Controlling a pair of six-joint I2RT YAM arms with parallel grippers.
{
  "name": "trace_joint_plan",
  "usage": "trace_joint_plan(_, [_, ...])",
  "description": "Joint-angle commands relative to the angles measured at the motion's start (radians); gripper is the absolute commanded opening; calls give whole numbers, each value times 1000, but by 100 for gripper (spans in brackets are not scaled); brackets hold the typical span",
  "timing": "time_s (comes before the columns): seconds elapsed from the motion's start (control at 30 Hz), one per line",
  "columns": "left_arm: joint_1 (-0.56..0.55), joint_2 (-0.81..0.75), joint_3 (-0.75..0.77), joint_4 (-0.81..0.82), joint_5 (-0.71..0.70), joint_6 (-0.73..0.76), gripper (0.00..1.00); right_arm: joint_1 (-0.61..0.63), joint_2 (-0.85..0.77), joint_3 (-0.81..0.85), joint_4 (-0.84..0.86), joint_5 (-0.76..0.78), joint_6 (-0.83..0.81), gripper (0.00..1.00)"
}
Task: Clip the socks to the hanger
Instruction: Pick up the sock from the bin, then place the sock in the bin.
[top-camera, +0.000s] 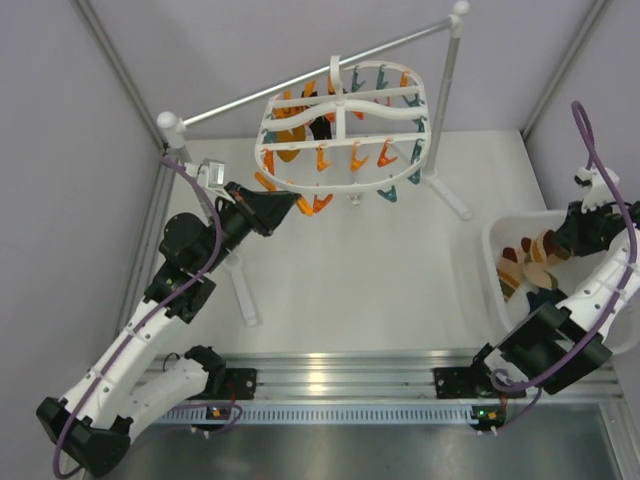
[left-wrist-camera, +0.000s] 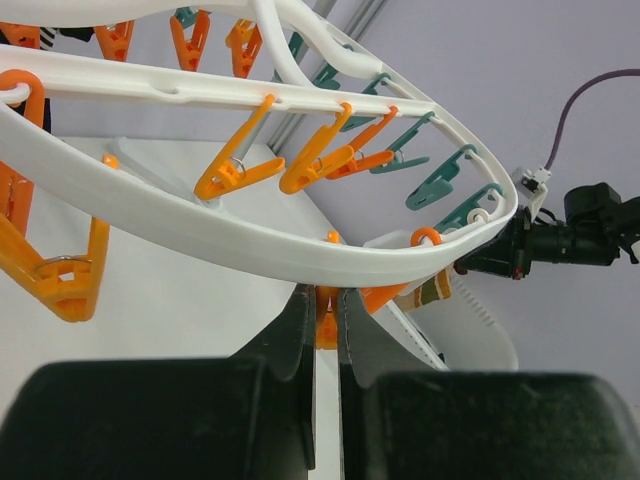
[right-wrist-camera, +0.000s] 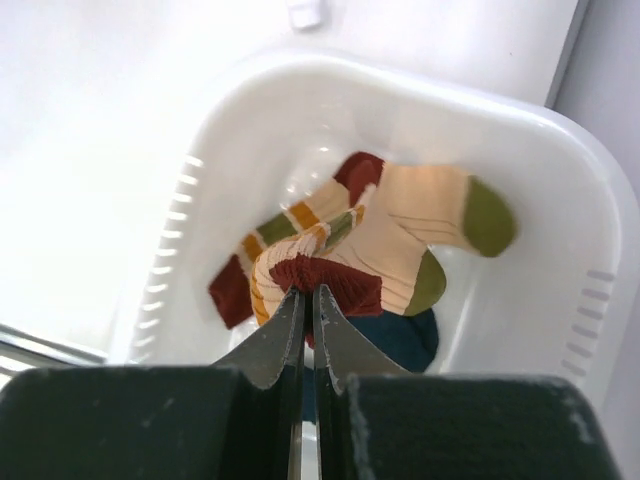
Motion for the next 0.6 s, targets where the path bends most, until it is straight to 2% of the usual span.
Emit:
trace_joint_plan(0.0, [6,-26,15,40,-8,8,0,-36,-48,59,-203,-166,136,0])
trace_joint_plan(0.07, [6,-29,15,40,-8,9,0,-59,-58,96,-202,-252,202,0])
trace_joint_plan(0.23, [6,-20,13,45,-1,8,0,-73,-73,186,-165,-474,516,0])
trace_joint_plan(0.27, [6,-18,13,46,0,9,0,-73,-85,185,-83,-499,652,0])
trace_joint_plan(0.33, [6,-13,15,49,2,9,0,-73,-132,156,22,-524,797,0])
trace_joint_plan(0.37, [6,-10,18,49,2,9,0,-71,-150,145,77,-507,893,0])
trace_joint_plan(0.4, [6,-12,18,51,2,9,0,-71,-163,148,121,-428,908,0])
trace_joint_plan(0.47, [6,-13,15,48,2,9,0,-73,-193,155,130,-355,856,0])
trace_joint_plan(0.57, [6,-23,6,49,0,6,0,-73,-199,186,120,-106,802,0])
